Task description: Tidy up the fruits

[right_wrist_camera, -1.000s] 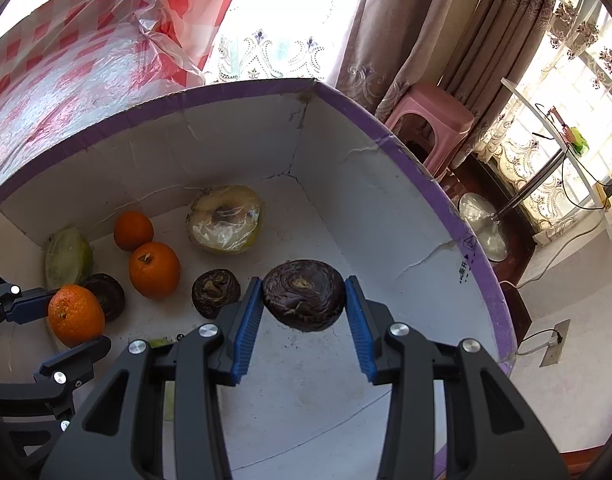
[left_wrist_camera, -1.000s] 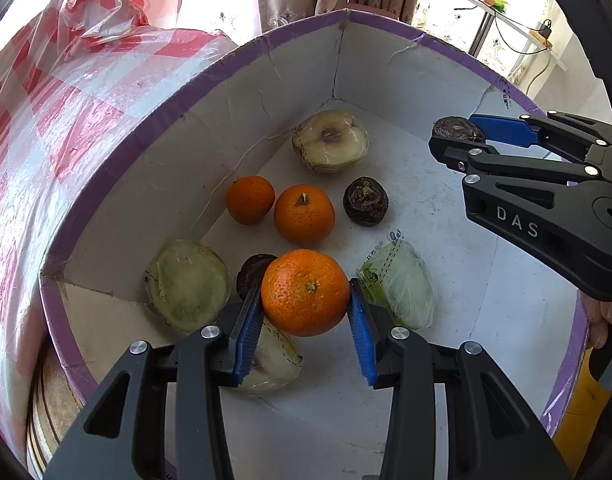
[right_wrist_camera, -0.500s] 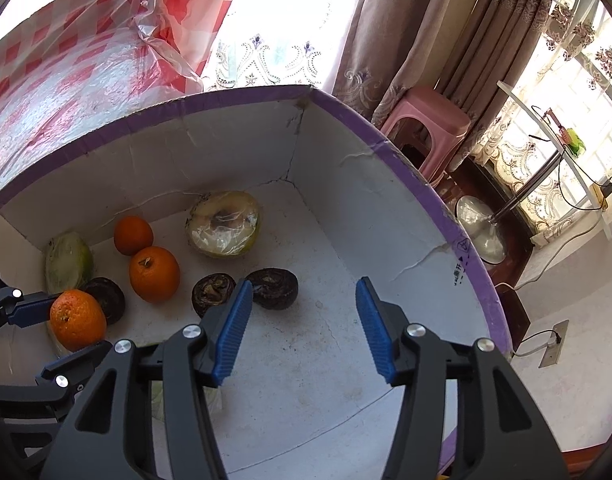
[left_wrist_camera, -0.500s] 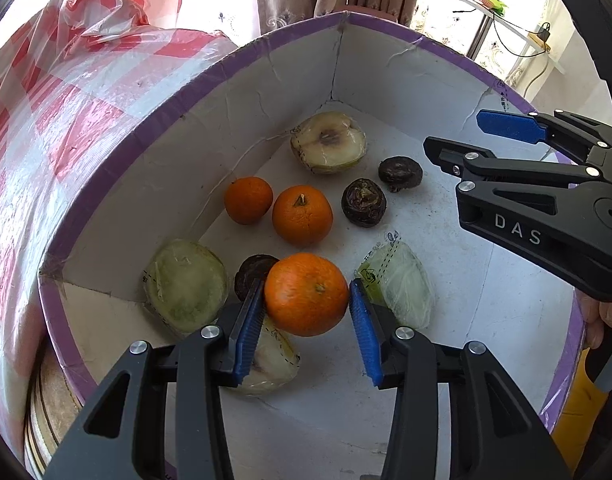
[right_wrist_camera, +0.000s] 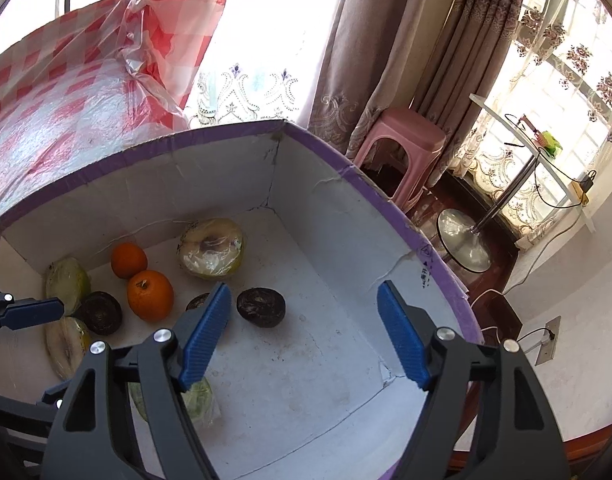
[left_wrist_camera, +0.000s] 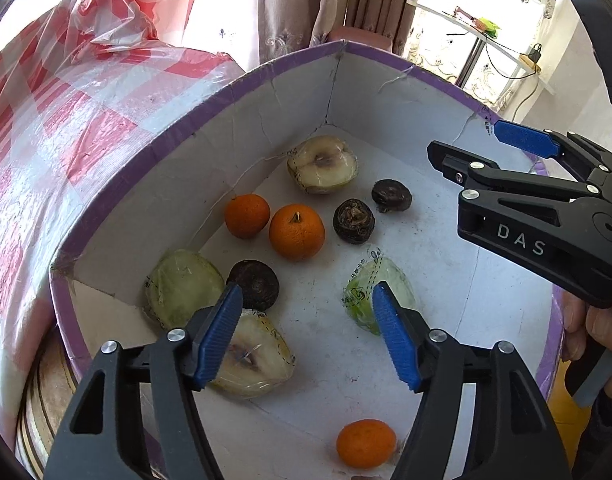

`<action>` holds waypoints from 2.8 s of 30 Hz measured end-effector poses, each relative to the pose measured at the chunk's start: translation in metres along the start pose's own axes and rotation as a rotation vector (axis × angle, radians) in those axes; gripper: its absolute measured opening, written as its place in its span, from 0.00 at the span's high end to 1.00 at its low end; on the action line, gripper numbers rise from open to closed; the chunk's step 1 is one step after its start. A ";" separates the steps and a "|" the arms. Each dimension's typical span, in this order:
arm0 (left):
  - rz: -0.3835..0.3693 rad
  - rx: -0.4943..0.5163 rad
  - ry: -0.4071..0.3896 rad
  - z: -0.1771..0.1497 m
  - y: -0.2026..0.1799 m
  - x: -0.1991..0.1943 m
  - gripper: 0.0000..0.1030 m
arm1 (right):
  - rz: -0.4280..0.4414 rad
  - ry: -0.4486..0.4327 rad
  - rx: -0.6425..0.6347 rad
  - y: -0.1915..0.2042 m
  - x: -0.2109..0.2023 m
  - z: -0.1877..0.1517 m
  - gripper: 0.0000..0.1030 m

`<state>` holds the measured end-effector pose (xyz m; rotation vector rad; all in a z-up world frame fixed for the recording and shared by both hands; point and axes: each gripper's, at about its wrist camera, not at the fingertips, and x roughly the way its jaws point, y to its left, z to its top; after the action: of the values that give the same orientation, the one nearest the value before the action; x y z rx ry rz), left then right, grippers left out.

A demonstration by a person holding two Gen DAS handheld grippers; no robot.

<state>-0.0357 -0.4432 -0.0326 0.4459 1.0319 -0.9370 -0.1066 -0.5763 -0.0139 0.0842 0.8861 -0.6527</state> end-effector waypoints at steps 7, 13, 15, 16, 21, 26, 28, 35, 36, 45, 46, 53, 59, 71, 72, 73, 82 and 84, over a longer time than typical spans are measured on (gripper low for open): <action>-0.020 -0.045 -0.077 -0.009 0.006 -0.030 0.28 | -0.020 -0.059 0.052 -0.003 -0.032 -0.002 0.25; -0.071 -0.128 -0.131 -0.030 0.019 -0.062 0.24 | -0.053 -0.109 0.070 0.002 -0.071 -0.006 0.19; -0.104 -0.162 -0.150 -0.042 0.025 -0.073 0.24 | -0.055 -0.118 0.072 0.006 -0.083 -0.010 0.16; -0.112 -0.163 -0.170 -0.047 0.026 -0.080 0.23 | -0.056 -0.121 0.075 0.007 -0.089 -0.013 0.16; -0.125 -0.184 -0.204 -0.070 0.031 -0.094 0.16 | -0.043 -0.120 0.081 0.018 -0.113 -0.026 0.16; -0.116 -0.204 -0.223 -0.076 0.037 -0.100 0.16 | -0.043 -0.124 0.086 0.022 -0.122 -0.032 0.16; -0.112 -0.194 -0.233 -0.076 0.036 -0.101 0.16 | -0.044 -0.125 0.084 0.023 -0.124 -0.033 0.16; -0.086 -0.126 -0.263 -0.073 0.022 -0.106 0.16 | -0.047 -0.113 0.108 0.018 -0.121 -0.037 0.16; -0.077 -0.120 -0.270 -0.072 0.021 -0.107 0.16 | -0.047 -0.112 0.110 0.018 -0.121 -0.039 0.16; -0.077 -0.106 -0.296 -0.064 0.018 -0.107 0.16 | -0.035 -0.089 0.132 0.016 -0.114 -0.048 0.16; -0.055 -0.104 -0.294 -0.063 0.017 -0.107 0.16 | -0.033 -0.087 0.137 0.016 -0.113 -0.048 0.16; -0.045 -0.089 -0.271 -0.065 0.015 -0.100 0.16 | -0.032 -0.075 0.145 0.017 -0.106 -0.053 0.16; -0.041 -0.084 -0.273 -0.067 0.015 -0.100 0.16 | -0.033 -0.069 0.147 0.019 -0.104 -0.055 0.16; -0.043 -0.084 -0.273 -0.068 0.015 -0.100 0.16 | -0.032 -0.069 0.146 0.019 -0.104 -0.056 0.16; -0.043 -0.084 -0.273 -0.067 0.015 -0.100 0.16 | -0.031 -0.069 0.146 0.019 -0.103 -0.055 0.16; -0.043 -0.084 -0.273 -0.068 0.015 -0.100 0.16 | -0.030 -0.067 0.146 0.019 -0.103 -0.055 0.16; -0.043 -0.085 -0.272 -0.067 0.015 -0.100 0.16 | -0.025 -0.067 0.145 0.020 -0.102 -0.054 0.16; -0.043 -0.084 -0.271 -0.068 0.015 -0.099 0.16 | -0.025 -0.067 0.148 0.020 -0.103 -0.054 0.16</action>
<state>-0.0781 -0.3429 0.0203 0.2191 0.8325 -0.9593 -0.1794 -0.4919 0.0238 0.1832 0.7747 -0.7396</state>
